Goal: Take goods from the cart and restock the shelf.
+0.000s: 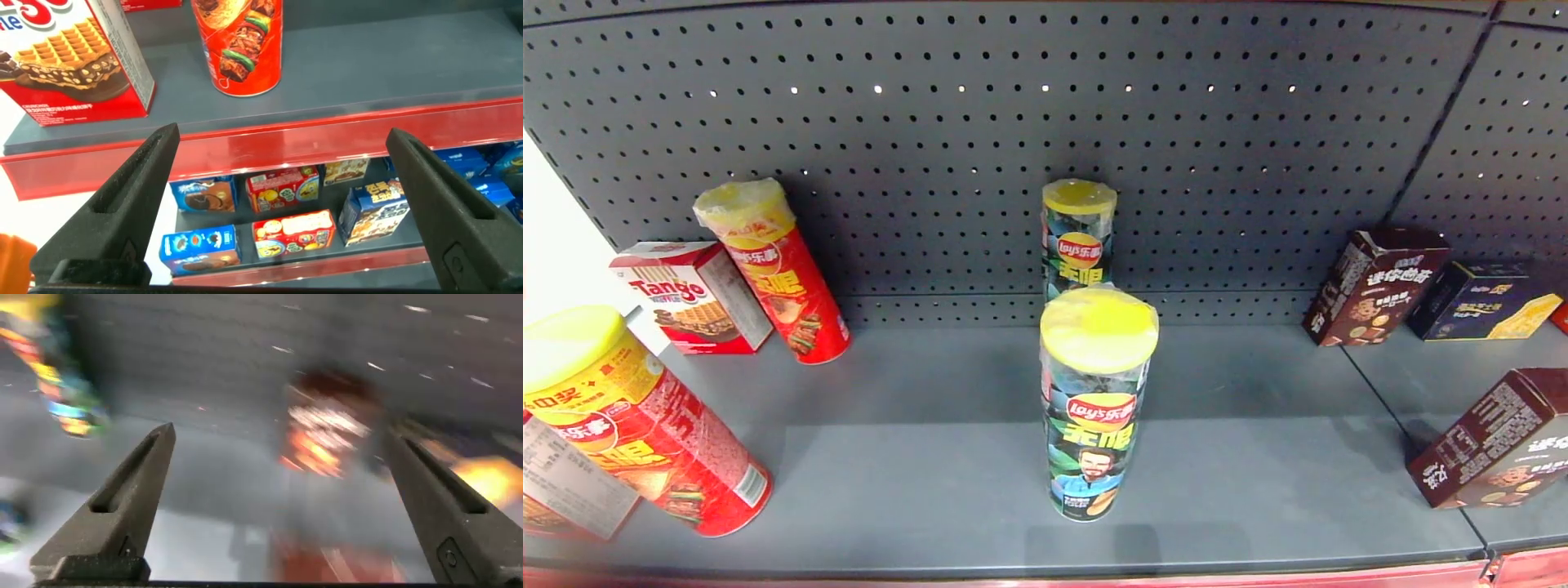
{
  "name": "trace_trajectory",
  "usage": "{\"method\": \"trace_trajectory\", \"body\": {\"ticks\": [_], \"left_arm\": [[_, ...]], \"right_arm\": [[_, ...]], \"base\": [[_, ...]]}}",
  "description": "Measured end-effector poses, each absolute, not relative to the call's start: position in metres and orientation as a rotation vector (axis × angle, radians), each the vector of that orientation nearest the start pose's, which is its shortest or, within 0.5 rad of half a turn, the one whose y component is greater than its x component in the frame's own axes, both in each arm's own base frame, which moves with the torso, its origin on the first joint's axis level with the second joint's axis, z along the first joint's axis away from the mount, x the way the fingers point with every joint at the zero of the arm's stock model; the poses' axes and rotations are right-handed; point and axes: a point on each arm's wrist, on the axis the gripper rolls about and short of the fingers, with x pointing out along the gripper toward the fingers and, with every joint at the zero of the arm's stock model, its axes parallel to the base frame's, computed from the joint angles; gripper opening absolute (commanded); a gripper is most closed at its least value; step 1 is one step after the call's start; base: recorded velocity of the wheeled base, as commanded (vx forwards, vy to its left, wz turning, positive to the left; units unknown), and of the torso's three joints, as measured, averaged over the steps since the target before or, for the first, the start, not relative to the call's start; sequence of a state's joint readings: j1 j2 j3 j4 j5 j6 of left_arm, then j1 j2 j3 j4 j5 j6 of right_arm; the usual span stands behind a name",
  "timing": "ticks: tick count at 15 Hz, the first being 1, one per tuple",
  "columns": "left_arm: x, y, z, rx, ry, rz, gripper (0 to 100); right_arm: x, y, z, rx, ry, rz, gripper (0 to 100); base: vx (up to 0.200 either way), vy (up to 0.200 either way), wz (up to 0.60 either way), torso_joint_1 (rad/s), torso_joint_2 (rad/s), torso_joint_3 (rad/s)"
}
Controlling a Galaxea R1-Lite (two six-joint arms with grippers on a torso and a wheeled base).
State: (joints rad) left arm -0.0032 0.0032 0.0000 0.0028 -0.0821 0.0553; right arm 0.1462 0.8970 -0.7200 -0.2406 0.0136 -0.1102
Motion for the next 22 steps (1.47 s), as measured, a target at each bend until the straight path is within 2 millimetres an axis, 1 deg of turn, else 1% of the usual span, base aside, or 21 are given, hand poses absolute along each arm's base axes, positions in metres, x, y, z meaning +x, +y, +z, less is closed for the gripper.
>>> {"method": "trace_trajectory", "body": {"ticks": [1,3,6,8,9,10,11,12,14,15,16,22], "left_arm": [[-0.023,-0.002,0.075,0.055,0.004,-0.089,100],[-0.023,-0.002,0.075,0.055,0.003,-0.09,100],[-0.023,-0.002,0.075,0.055,0.003,-0.091,100],[-0.023,-0.002,0.075,0.055,0.003,-0.091,100],[-0.023,-0.002,0.075,0.054,0.003,-0.09,100],[-0.023,-0.002,0.075,0.054,0.003,-0.091,100],[-0.023,-0.002,0.075,0.05,0.003,-0.088,100],[-0.023,-0.002,0.075,0.047,0.003,-0.086,100],[-0.023,-0.002,0.075,0.038,0.003,-0.085,100],[-0.023,-0.002,0.075,0.038,0.003,-0.085,100],[-0.023,-0.002,0.075,0.037,0.002,-0.084,100],[-0.023,-0.002,0.075,0.037,0.003,-0.083,100]], "right_arm": [[0.078,0.008,0.269,-0.108,-0.077,0.11,100],[0.041,0.002,0.232,-0.115,-0.082,0.04,100],[0.002,0.0,0.181,-0.12,-0.085,-0.005,100],[-0.015,0.001,0.145,-0.118,-0.088,-0.015,100],[-0.018,0.001,0.122,-0.114,-0.077,-0.014,100],[-0.019,0.001,0.104,-0.108,-0.044,-0.003,100],[-0.02,0.001,0.089,-0.091,0.008,0.024,100],[-0.021,0.002,0.085,-0.072,-0.002,0.055,100],[-0.022,0.0,0.08,0.003,-0.001,-0.048,100],[-0.023,-0.001,0.078,-0.001,-0.002,-0.07,100],[-0.023,0.0,0.077,-0.022,-0.002,-0.052,100],[-0.023,0.0,0.076,-0.01,-0.007,-0.049,100]], "base": [[0.0,0.0,0.0,0.0,0.0,0.0],[0.0,0.0,0.0,0.0,0.0,0.0],[0.0,0.0,0.0,0.0,0.0,0.0],[0.0,0.0,0.0,0.0,0.0,0.0],[0.0,0.0,0.0,0.0,0.0,0.0],[0.0,0.0,0.0,0.0,0.0,0.0],[0.0,0.0,0.0,0.0,0.0,0.0],[0.0,0.0,0.0,0.0,0.0,0.0],[0.0,0.0,0.0,0.0,0.0,0.0],[0.0,0.0,0.0,0.0,0.0,0.0],[0.0,0.0,0.0,0.0,0.0,0.0],[0.0,0.0,0.0,0.0,0.0,0.0]]}}
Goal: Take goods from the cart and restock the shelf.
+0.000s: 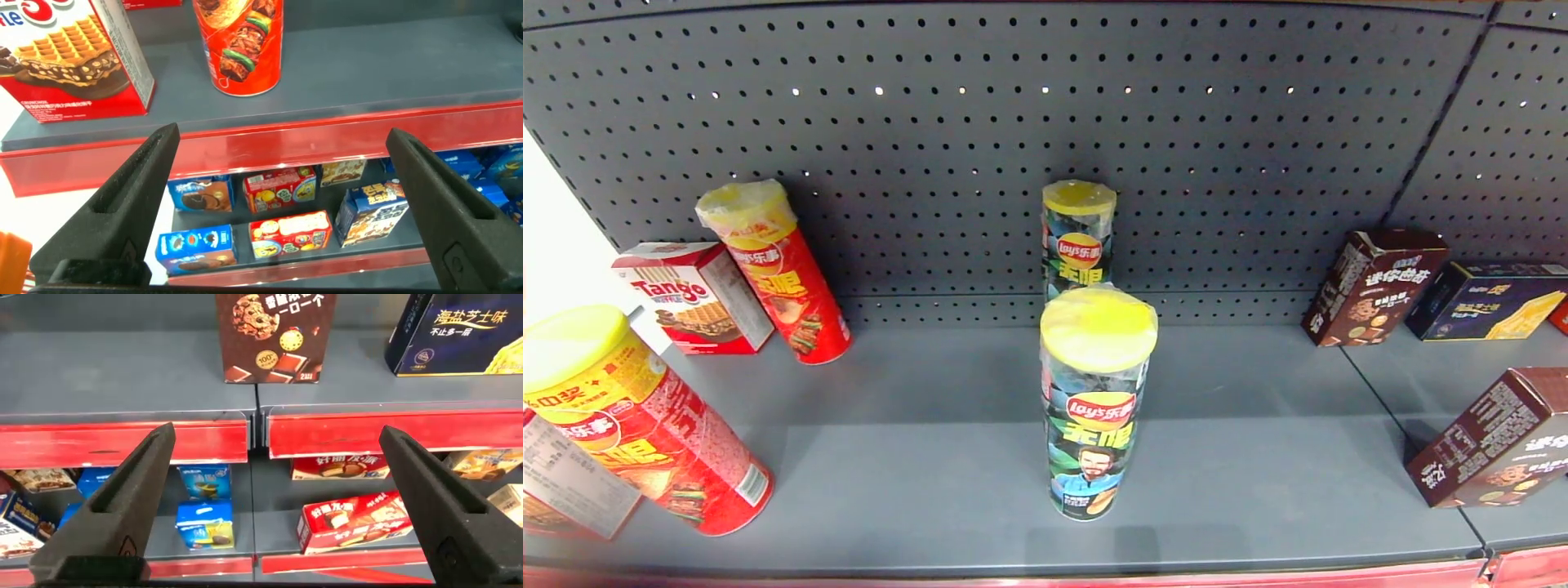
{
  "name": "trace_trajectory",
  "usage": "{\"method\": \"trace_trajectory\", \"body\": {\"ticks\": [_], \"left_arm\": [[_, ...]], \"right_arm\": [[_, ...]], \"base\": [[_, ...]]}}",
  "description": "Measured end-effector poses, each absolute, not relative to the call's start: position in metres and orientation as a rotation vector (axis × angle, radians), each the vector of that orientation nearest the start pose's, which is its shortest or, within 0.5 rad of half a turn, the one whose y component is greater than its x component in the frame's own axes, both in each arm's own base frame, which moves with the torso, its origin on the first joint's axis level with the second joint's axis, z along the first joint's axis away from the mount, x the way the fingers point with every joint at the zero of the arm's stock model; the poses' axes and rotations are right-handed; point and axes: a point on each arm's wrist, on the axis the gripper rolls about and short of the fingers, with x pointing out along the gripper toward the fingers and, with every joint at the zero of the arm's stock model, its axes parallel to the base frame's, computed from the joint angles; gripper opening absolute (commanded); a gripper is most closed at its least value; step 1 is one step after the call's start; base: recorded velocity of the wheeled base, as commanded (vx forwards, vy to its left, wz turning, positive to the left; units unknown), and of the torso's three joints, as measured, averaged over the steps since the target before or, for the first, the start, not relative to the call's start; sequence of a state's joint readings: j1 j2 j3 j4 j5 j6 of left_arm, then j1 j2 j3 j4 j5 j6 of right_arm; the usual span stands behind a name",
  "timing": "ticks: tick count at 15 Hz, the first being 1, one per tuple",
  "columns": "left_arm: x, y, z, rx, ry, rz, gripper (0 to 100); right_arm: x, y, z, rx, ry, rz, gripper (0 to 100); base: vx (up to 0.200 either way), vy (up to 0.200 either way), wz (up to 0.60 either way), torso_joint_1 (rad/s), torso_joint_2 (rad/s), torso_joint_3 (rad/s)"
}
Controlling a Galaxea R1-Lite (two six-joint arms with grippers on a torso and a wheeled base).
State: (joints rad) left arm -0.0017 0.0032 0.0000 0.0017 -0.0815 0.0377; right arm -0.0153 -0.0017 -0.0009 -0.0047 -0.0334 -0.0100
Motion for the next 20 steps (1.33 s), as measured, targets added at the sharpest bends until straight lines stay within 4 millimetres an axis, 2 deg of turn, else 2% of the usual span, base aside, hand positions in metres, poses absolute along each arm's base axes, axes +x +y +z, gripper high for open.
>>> {"method": "trace_trajectory", "body": {"ticks": [15,17,20], "left_arm": [[-0.0226,-0.0018,0.0754,0.037,0.003,-0.082,100],[-0.0226,-0.0016,0.0755,0.039,0.003,-0.074,100],[-0.0226,-0.0016,0.0755,0.035,0.003,-0.075,100]], "right_arm": [[-0.023,-0.0003,0.076,-0.011,-0.007,-0.048,100],[-0.023,-0.0002,0.0759,-0.011,-0.006,-0.043,100],[-0.0229,-0.0002,0.076,-0.011,-0.007,-0.041,100]], "base": [[0.0,0.0,0.0,0.0,0.0,0.0],[-0.2,0.0,0.0,0.002,0.0,0.0],[0.0,0.0,0.0,0.0,0.0,0.0]]}}
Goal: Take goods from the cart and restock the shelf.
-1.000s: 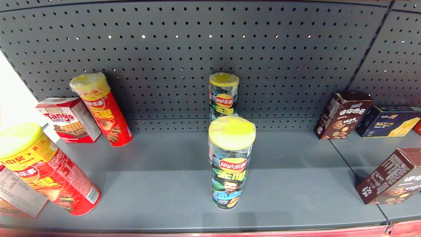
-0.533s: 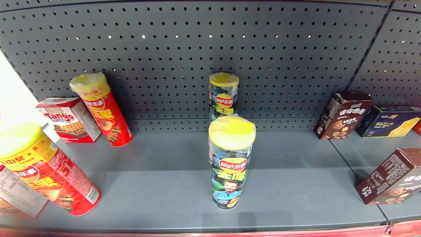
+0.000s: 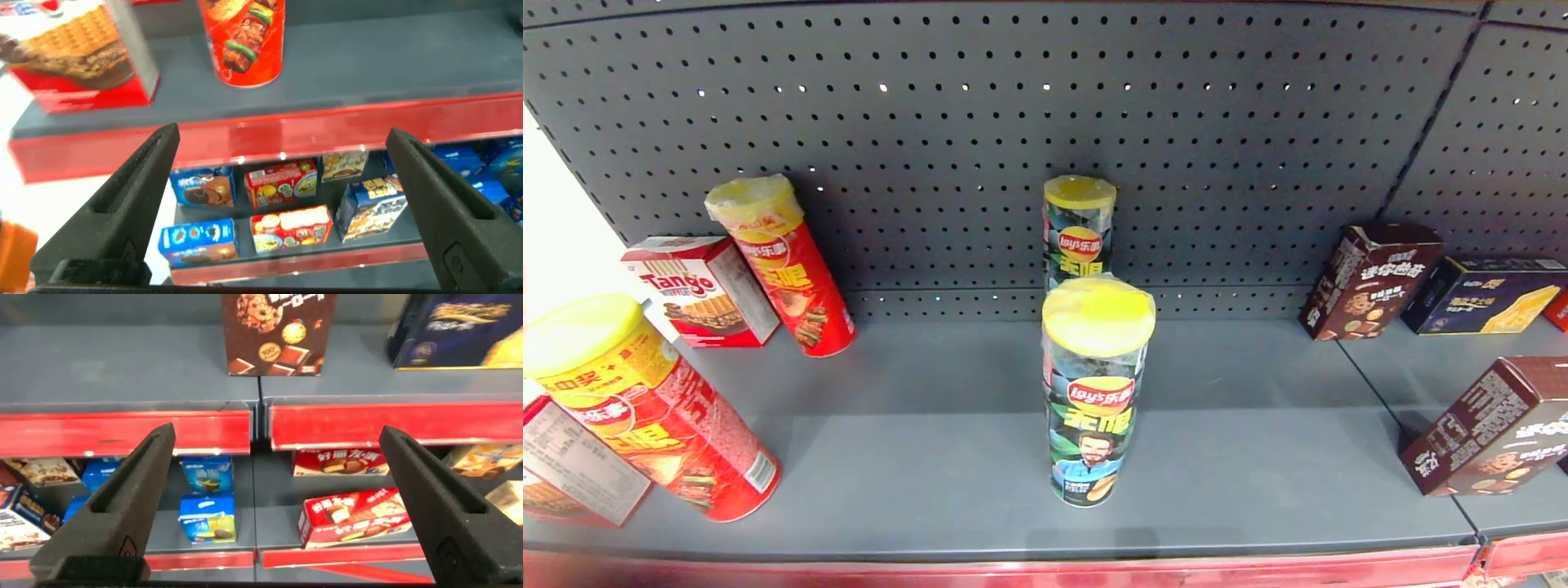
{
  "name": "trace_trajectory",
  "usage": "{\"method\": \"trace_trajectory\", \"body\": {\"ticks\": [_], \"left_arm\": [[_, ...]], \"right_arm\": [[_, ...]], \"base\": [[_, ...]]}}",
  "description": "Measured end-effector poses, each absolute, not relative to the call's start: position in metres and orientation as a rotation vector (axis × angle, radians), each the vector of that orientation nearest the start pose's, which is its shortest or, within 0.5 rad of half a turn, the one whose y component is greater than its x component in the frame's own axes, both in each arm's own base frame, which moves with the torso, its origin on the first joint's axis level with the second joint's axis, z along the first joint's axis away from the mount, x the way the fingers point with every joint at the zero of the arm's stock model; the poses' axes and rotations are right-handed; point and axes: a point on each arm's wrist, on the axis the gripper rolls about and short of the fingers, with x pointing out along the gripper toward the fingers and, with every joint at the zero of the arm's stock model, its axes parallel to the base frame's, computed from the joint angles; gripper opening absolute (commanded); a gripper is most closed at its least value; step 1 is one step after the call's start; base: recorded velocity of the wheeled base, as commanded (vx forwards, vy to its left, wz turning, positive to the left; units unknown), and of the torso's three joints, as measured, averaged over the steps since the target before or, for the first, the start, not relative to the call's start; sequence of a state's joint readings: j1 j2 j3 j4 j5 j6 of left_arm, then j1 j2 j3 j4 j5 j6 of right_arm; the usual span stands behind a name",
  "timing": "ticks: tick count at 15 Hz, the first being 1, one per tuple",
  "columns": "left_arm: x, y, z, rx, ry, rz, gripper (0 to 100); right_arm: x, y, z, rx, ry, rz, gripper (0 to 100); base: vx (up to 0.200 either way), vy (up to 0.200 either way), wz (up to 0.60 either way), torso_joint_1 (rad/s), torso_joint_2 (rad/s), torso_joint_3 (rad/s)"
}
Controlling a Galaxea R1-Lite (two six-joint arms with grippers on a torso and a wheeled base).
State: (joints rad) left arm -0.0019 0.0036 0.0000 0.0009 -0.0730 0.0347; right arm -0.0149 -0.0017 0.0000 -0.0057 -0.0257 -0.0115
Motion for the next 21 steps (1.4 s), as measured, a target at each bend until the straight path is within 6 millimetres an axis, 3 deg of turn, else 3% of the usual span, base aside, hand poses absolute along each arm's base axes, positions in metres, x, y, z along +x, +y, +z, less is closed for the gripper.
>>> {"method": "trace_trajectory", "body": {"ticks": [21], "left_arm": [[-0.0226,-0.0016,0.0756,0.032,0.002,-0.076,100]], "right_arm": [[-0.0229,-0.0002,0.076,-0.007,-0.007,-0.04,100]], "base": [[0.0,0.0,0.03,0.0,0.0,0.0]]}}
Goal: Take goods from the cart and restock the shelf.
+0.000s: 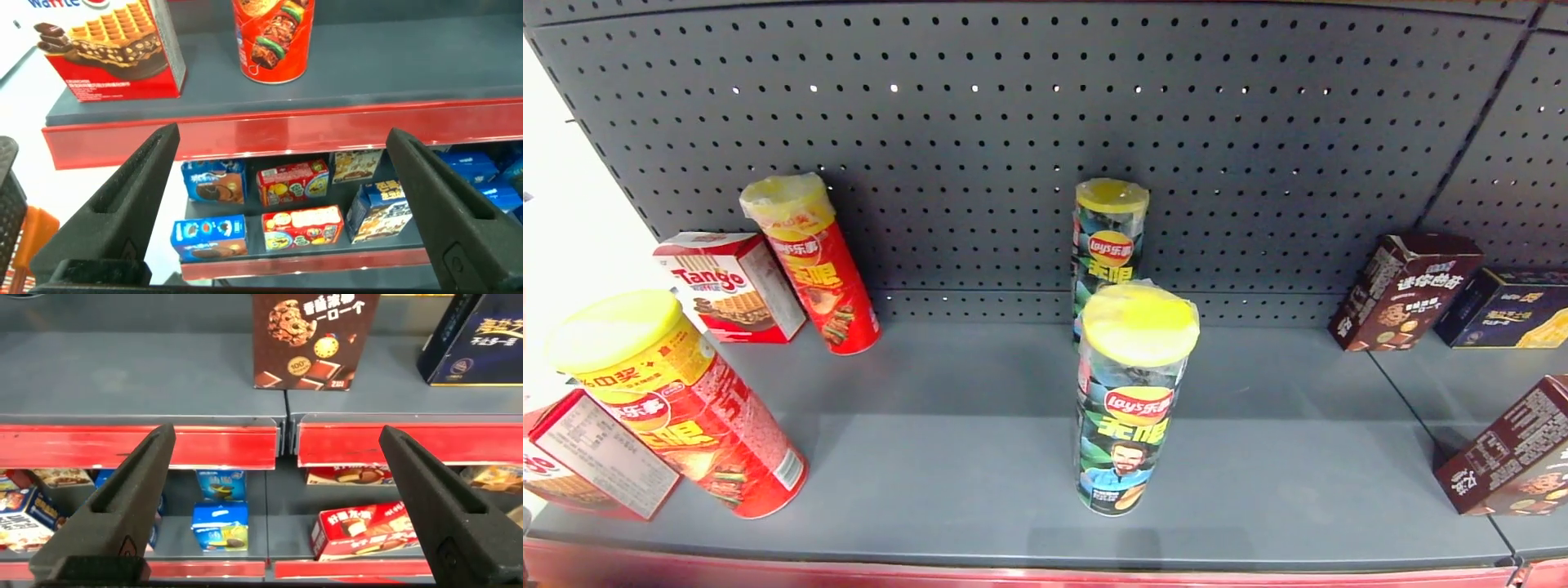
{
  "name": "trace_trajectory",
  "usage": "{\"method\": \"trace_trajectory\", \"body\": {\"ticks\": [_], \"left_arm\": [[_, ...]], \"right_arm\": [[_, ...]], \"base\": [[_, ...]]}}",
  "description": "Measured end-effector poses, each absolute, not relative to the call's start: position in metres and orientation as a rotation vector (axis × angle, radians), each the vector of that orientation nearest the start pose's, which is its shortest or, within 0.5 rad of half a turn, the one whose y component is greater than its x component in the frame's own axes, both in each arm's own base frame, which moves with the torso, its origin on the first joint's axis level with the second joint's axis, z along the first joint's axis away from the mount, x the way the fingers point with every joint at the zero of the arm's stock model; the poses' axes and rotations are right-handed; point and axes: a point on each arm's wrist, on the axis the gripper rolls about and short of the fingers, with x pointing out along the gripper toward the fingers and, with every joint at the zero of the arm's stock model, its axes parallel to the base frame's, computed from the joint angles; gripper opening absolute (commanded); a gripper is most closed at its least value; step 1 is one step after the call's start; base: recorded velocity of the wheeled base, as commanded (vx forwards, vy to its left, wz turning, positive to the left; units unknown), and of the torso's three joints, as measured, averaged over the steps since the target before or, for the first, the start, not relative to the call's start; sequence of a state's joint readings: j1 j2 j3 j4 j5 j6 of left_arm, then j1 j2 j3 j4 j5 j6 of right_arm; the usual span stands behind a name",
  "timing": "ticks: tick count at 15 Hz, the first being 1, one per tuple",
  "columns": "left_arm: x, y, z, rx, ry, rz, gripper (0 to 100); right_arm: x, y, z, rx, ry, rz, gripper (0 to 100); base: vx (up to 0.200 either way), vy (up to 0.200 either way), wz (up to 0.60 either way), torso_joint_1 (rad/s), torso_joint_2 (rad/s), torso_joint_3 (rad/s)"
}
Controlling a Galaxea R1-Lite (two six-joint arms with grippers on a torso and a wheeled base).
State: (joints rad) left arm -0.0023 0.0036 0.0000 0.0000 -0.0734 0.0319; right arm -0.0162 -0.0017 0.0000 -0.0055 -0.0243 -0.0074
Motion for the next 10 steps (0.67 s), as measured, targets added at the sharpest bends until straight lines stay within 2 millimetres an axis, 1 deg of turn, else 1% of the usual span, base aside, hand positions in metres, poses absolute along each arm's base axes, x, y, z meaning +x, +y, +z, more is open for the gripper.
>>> {"method": "trace_trajectory", "body": {"ticks": [2,10], "left_arm": [[-0.0226,-0.0016,0.0755,0.032,0.003,-0.075,100],[-0.0226,-0.0016,0.0756,0.028,0.003,-0.073,100]], "right_arm": [[-0.0229,-0.0002,0.076,-0.007,-0.007,-0.039,100],[-0.0229,-0.0002,0.076,-0.009,-0.006,-0.04,100]], "base": [[0.0,0.0,-0.6,0.0,0.0,0.002],[0.0,0.0,0.0,0.0,0.0,0.0]]}}
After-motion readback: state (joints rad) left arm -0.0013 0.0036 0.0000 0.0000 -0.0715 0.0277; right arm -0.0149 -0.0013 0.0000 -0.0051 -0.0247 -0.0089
